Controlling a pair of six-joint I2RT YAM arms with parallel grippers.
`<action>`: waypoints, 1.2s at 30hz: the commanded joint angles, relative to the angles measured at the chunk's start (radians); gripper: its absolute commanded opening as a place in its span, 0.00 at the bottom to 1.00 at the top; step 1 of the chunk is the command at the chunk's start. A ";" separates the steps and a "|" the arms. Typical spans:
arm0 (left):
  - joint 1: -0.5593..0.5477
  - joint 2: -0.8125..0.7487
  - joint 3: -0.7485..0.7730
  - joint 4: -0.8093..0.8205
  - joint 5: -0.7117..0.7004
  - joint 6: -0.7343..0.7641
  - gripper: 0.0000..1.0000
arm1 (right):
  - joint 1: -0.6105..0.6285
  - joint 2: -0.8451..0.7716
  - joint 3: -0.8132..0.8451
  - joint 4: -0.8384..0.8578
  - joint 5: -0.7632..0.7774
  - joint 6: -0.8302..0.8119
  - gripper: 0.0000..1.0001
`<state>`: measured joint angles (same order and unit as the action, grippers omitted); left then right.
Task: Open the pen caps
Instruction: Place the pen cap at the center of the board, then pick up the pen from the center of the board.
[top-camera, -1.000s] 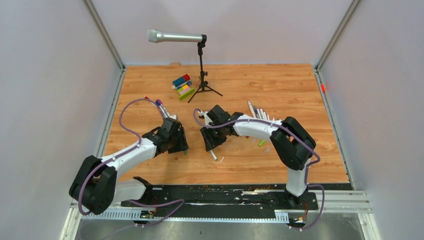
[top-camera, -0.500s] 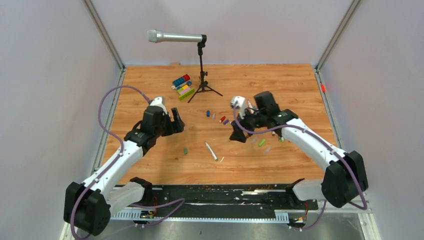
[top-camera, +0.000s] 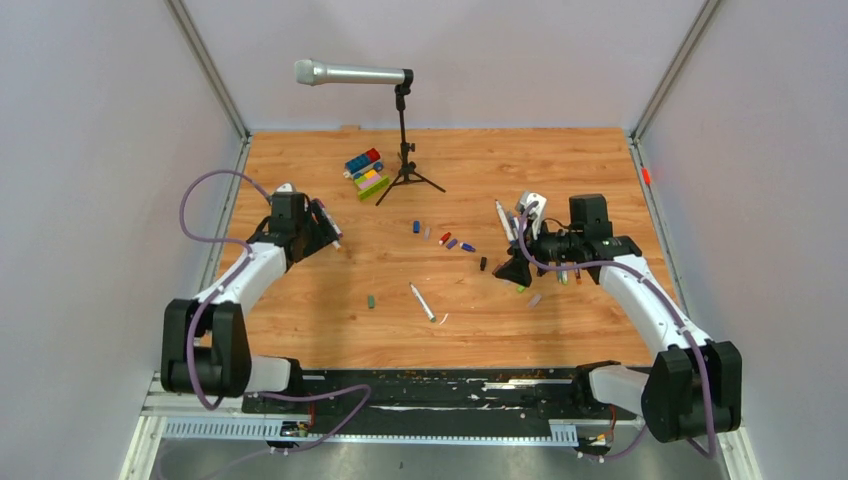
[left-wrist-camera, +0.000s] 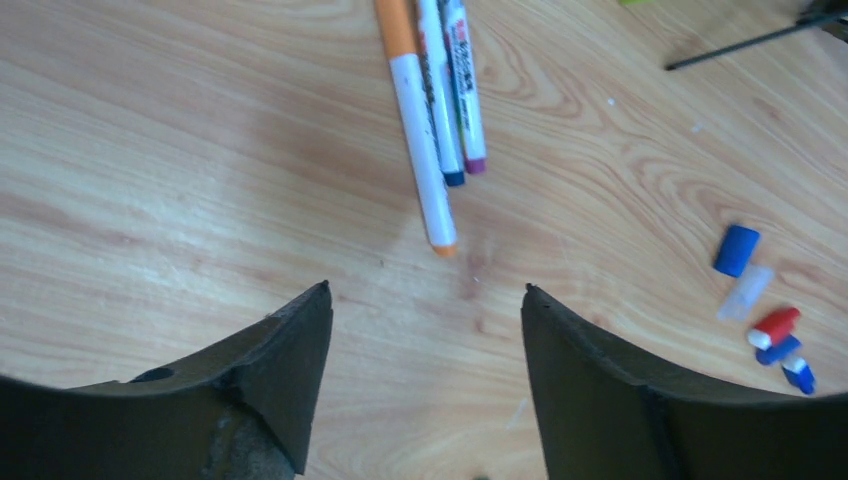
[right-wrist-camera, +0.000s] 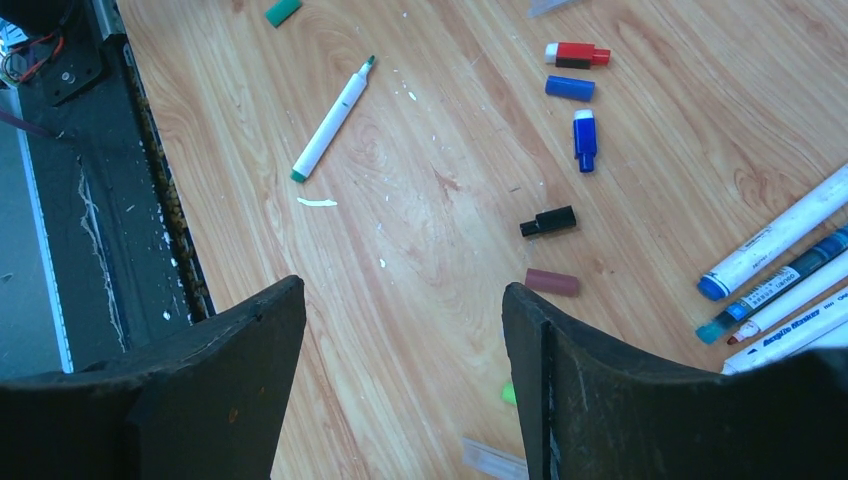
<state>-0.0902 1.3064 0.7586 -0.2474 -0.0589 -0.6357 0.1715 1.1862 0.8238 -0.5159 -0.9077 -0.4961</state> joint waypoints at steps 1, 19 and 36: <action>0.033 0.100 0.096 0.009 -0.027 -0.024 0.70 | -0.007 0.012 0.017 0.029 -0.033 -0.031 0.72; 0.041 0.431 0.377 -0.102 -0.100 0.042 0.35 | -0.009 0.028 0.026 0.009 -0.017 -0.049 0.72; 0.040 0.536 0.436 -0.142 -0.076 0.056 0.30 | -0.017 0.026 0.030 -0.001 -0.026 -0.053 0.72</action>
<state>-0.0570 1.8267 1.1595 -0.3679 -0.1326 -0.5961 0.1600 1.2114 0.8238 -0.5205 -0.9077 -0.5228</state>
